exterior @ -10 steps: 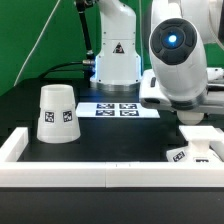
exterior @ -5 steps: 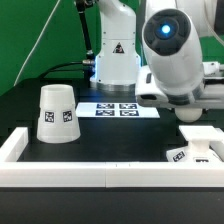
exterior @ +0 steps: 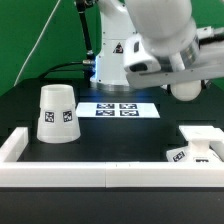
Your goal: Assemble lamp
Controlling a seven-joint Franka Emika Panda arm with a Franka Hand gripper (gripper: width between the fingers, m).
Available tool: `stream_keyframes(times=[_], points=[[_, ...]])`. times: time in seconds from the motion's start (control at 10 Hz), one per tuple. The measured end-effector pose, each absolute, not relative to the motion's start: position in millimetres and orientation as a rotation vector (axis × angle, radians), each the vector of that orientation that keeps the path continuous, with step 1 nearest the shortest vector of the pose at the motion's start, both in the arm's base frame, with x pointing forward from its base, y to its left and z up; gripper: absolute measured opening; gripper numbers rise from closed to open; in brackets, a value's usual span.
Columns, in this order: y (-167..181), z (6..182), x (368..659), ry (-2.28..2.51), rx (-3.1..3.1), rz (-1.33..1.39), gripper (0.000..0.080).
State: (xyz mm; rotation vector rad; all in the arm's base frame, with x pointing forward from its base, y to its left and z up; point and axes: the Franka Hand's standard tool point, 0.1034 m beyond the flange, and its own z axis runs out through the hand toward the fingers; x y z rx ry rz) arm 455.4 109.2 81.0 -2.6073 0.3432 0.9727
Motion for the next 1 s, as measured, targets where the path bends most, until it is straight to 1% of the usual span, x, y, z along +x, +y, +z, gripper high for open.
stream_keyframes(times=[0.1, 0.2, 0.3, 0.4, 0.6, 0.7, 0.9, 1.0], points=[[108, 75.8, 459, 0.36, -2.649, 0.887, 0.0577], [107, 76.5, 462, 0.374, -2.696, 0.78, 0.0577], [105, 70.8, 464, 0.365, -2.735, 0.687, 0.0577], [101, 57.9, 466, 0.321, -2.791, 0.553, 0.0577], [90, 65.1, 462, 0.208, -2.834, 0.438, 0.0577], [82, 69.5, 469, 0.161, -2.881, 0.314, 0.0577], [72, 79.4, 469, 0.127, -2.944, 0.096, 0.0577], [68, 77.2, 473, 0.149, -2.968, -0.04, 0.0577]])
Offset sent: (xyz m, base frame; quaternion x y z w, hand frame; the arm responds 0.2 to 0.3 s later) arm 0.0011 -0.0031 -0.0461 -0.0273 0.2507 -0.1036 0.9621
